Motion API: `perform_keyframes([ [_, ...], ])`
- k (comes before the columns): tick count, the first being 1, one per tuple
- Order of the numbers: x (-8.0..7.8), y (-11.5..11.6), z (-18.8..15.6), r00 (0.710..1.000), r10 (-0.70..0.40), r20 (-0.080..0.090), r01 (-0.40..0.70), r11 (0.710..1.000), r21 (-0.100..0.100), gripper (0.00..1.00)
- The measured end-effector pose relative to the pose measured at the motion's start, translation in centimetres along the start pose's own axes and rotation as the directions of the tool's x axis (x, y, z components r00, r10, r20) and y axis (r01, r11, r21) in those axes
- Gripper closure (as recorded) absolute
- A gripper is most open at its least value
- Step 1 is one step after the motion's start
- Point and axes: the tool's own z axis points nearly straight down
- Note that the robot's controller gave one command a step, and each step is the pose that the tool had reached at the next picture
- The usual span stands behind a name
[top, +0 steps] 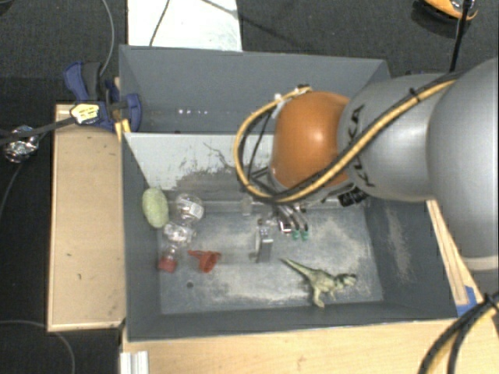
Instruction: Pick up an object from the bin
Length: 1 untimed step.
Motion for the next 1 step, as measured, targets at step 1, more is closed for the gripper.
perform_keyframes([
  [1, 1.01, 3.04, 2.47, 0.998, 0.059, 0.000, -0.059, 0.998, -0.006, 0.00],
])
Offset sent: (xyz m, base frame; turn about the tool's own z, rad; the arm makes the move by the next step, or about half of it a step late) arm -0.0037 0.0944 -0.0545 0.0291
